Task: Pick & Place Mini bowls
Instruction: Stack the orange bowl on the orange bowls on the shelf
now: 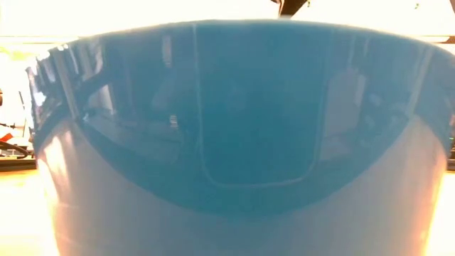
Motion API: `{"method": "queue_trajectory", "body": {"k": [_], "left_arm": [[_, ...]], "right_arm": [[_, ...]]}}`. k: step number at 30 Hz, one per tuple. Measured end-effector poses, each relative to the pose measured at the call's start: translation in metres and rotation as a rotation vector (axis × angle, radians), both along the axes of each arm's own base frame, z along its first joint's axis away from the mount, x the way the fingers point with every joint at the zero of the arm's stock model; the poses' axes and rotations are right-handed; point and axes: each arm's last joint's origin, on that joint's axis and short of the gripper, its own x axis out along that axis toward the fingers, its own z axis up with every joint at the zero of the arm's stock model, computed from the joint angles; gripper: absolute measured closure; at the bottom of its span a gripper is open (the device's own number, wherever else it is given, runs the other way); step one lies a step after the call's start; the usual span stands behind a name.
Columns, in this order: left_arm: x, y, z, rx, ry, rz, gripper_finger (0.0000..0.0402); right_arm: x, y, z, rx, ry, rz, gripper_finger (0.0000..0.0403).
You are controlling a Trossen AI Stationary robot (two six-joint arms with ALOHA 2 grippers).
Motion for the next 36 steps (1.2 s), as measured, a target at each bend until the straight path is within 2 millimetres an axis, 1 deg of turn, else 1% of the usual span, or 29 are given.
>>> {"method": "queue_trajectory", "body": {"k": [5, 8, 11, 16, 21, 24, 27, 33, 36], "left_arm": [[-0.001, 0.0, -0.002, 0.011, 0.021, -0.006, 0.0402], [-0.002, -0.001, -0.006, 0.045, 0.073, -0.027, 0.0402], [0.001, -0.002, -0.013, 0.039, 0.1, -0.044, 0.0402], [0.013, -0.007, -0.041, 0.031, 0.191, -0.076, 0.0402], [0.023, -0.02, -0.072, 0.036, 0.269, -0.141, 0.0402], [0.026, -0.033, -0.09, 0.037, 0.323, -0.189, 0.0402], [0.03, -0.044, -0.106, 0.035, 0.338, -0.223, 0.0402], [0.037, -0.054, -0.121, -0.079, 0.28, -0.185, 0.0402], [0.039, -0.057, -0.126, -0.09, 0.27, -0.187, 0.0399]], "right_arm": [[-0.006, 0.022, 0.007, 0.015, -0.036, 0.029, 0.0394], [-0.007, 0.035, 0.009, 0.026, -0.05, 0.05, 0.0394], [-0.008, 0.048, 0.01, 0.037, -0.06, 0.069, 0.0394], [-0.007, 0.063, 0.008, 0.062, -0.066, 0.075, 0.0394], [-0.01, 0.076, 0.01, 0.065, -0.071, 0.117, 0.0394], [-0.014, 0.082, 0.014, 0.065, -0.087, 0.136, 0.0394], [-0.018, 0.084, 0.017, 0.074, -0.108, 0.129, 0.0394], [-0.025, 0.085, 0.022, 0.075, -0.128, 0.131, 0.0394], [-0.027, 0.085, 0.023, 0.073, -0.132, 0.134, 0.0394]]}}
